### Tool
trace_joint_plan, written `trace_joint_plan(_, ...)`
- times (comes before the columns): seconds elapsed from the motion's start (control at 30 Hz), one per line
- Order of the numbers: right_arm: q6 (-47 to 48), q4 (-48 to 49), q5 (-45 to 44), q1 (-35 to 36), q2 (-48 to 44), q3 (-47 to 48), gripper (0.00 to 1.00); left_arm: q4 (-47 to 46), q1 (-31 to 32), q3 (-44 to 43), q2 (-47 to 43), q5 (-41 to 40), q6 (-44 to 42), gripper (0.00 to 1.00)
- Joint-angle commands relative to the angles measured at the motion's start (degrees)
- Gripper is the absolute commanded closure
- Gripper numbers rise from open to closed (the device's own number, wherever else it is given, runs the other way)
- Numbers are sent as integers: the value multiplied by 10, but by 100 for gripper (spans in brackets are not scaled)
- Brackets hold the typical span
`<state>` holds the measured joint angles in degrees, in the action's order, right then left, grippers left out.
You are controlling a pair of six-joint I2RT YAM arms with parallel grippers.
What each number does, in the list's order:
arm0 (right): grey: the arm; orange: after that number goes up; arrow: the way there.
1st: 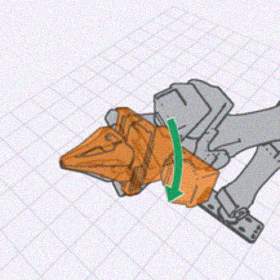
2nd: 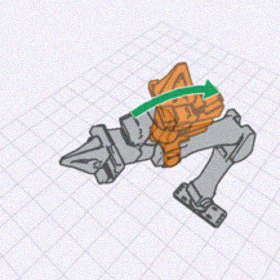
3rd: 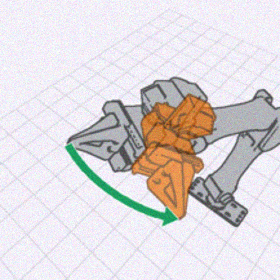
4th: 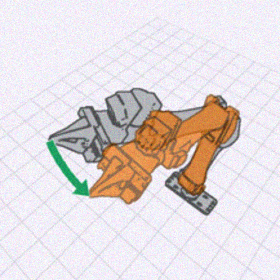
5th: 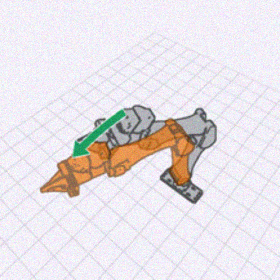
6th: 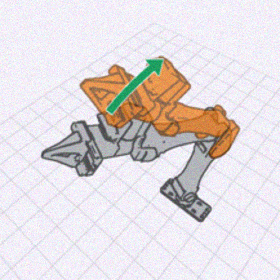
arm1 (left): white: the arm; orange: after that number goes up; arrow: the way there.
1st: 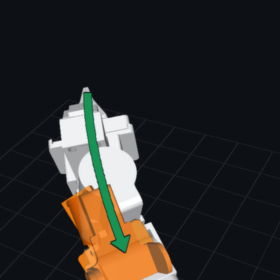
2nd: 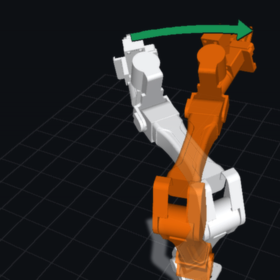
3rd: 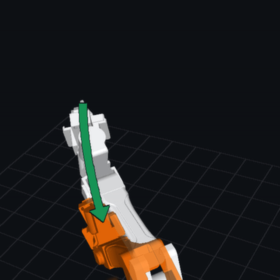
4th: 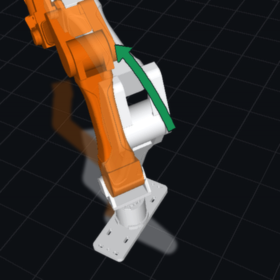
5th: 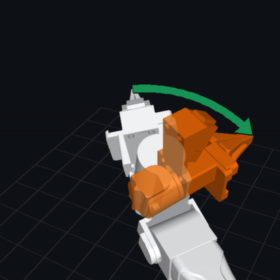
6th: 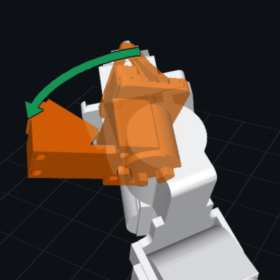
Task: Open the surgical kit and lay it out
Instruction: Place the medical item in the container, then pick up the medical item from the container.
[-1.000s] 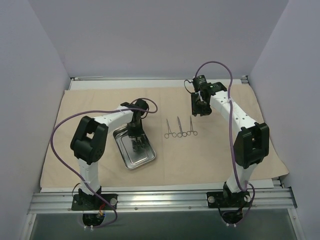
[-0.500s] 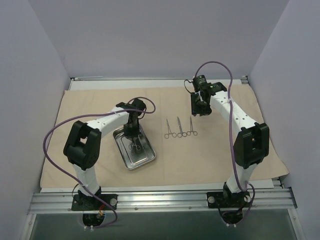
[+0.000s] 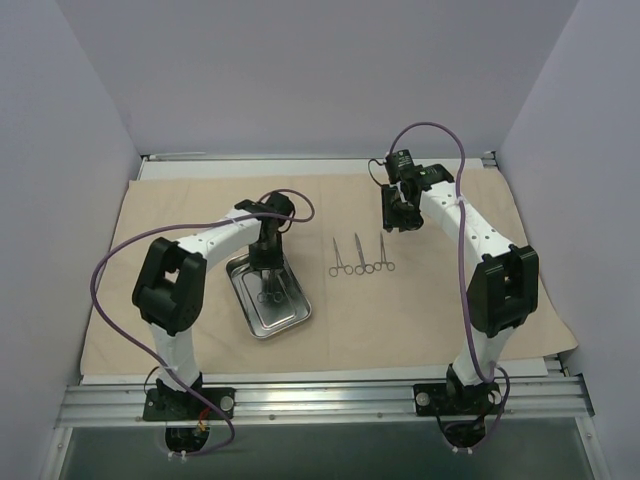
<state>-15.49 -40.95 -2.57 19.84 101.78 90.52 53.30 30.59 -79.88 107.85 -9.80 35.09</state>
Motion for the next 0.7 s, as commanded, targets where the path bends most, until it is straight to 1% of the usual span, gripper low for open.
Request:
trace_joint_plan(0.0,1,-7,2,-3,-6,-1,69,-17,-6,-41,21,-16,-22,55)
trace_joint_plan(0.17,0,-7,2,-3,-8,-10,69,-41,-10,-61,55,-27,-34,56)
trace_joint_plan(0.33,-1,-8,3,-3,-11,-16,69,-57,-14,-84,86,-34,-43,60)
trace_joint_plan(0.67,-4,-10,6,-3,-11,-25,70,-94,-15,-64,97,-65,-46,62)
